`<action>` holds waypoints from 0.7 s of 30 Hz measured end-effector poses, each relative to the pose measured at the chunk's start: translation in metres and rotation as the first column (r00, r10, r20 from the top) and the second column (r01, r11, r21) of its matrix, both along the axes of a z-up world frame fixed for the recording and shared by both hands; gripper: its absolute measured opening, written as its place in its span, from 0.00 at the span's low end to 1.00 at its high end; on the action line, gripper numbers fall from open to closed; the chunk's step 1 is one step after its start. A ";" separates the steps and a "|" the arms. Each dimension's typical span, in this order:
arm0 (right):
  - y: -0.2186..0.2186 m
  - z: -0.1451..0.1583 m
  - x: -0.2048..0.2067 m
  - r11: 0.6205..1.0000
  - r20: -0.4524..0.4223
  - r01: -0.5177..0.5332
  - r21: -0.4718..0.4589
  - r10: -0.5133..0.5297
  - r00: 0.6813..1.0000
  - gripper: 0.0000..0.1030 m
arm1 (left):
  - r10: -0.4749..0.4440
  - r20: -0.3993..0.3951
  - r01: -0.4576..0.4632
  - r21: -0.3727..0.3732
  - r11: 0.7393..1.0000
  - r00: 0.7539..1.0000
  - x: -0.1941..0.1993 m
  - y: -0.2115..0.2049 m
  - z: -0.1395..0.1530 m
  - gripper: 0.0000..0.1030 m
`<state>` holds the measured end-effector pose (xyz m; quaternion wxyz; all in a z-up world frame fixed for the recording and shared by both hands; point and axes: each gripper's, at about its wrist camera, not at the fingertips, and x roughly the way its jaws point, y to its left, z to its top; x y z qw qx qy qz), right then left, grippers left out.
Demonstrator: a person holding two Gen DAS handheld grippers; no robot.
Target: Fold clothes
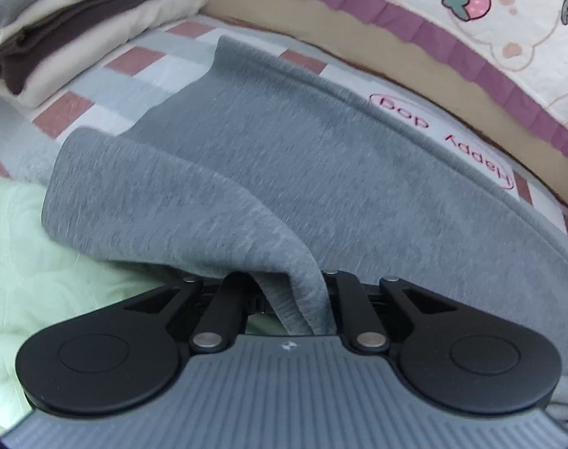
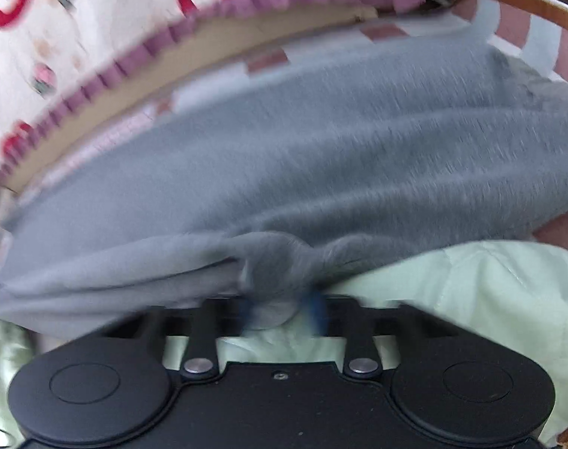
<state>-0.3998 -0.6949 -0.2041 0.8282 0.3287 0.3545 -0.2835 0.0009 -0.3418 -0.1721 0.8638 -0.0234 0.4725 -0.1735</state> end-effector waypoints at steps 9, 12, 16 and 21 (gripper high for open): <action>-0.002 -0.006 0.000 0.996 -0.072 0.088 -0.002 -0.088 0.994 0.61 | -0.003 0.002 0.003 -0.018 1.000 1.000 -0.003 0.006 -0.007 0.09; -0.010 -0.014 -0.001 0.990 -0.046 0.139 0.023 -0.138 0.989 0.56 | -0.023 0.026 0.023 -0.001 1.000 0.999 -0.007 0.005 -0.009 0.11; 0.010 0.000 0.009 0.993 -0.021 0.034 -0.115 -0.037 0.999 0.05 | -0.001 0.011 0.001 -0.034 0.999 1.000 -0.002 0.014 -0.012 0.19; 0.017 0.011 0.006 0.979 -0.028 0.031 -0.201 -0.037 0.999 0.04 | 0.163 -0.041 -0.166 -0.107 0.980 0.986 0.028 0.039 -0.022 0.31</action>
